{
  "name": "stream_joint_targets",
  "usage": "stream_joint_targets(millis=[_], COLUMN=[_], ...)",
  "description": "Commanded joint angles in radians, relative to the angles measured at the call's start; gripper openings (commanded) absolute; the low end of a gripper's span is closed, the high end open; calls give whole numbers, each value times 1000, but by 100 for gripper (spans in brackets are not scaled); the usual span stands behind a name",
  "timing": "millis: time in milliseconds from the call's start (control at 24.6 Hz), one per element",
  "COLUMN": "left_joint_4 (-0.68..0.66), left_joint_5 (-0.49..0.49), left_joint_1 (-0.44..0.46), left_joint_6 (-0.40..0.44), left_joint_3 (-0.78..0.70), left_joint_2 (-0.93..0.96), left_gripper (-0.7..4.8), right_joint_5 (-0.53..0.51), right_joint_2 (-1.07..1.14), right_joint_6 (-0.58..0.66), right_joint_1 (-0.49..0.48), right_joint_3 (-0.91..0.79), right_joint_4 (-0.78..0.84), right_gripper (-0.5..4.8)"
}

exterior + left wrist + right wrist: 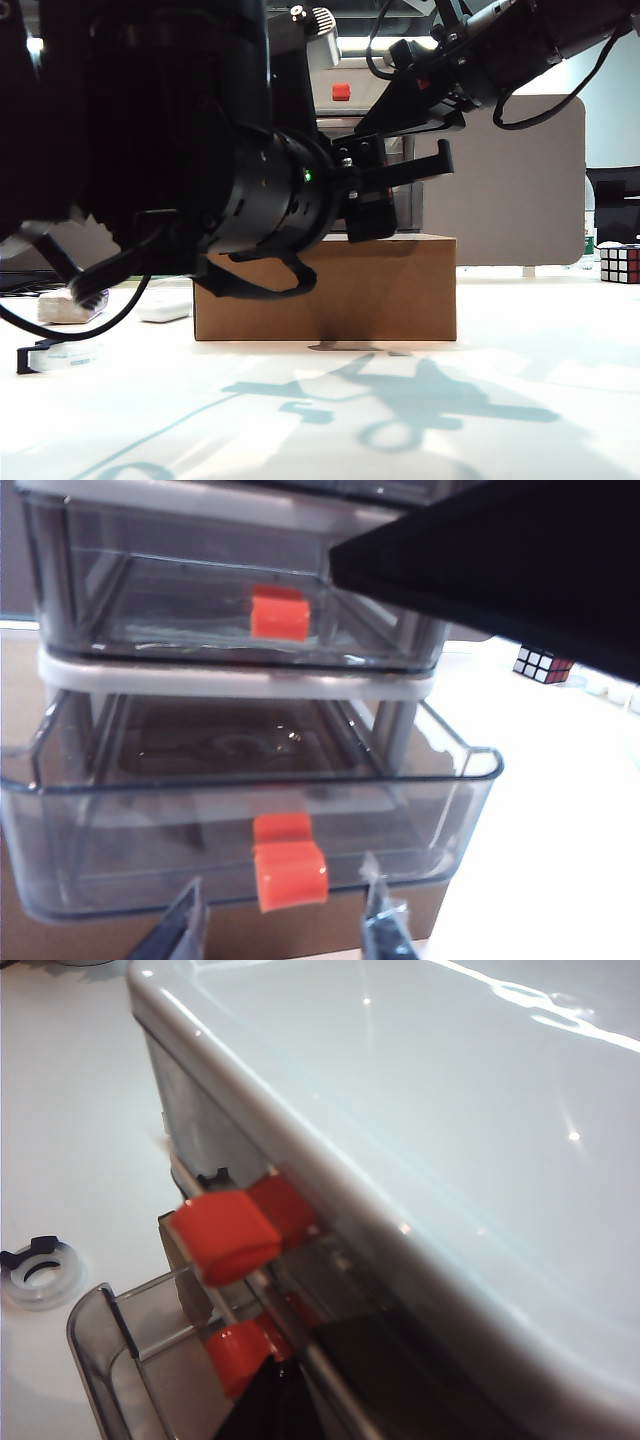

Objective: Open the third layer of the drawer on the table, pick up the transparent tape on the table and put it in, and finally close the drawer.

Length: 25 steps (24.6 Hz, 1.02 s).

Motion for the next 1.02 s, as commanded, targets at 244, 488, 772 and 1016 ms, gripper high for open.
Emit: stream_joint_targets(millis=[244, 488, 772, 1016], left_joint_4=[-44, -66, -71, -71], left_joint_5=[30, 34, 47, 48], left_joint_1=[12, 19, 37, 41], left_joint_6=[0, 0, 0, 0], left_joint_3=[35, 49, 52, 52], left_joint_2=[-3, -3, -3, -3], left_gripper=[183, 178, 60, -6], right_joint_5=[-2, -2, -2, -2], right_joint_2=[-3, -3, -3, -3], right_joint_6=[4, 4, 4, 3], right_joint_1=[1, 1, 1, 1], right_joint_3=[5, 5, 5, 5], right_joint_4=[7, -3, -14, -14], right_gripper=[-5, -5, -5, -5])
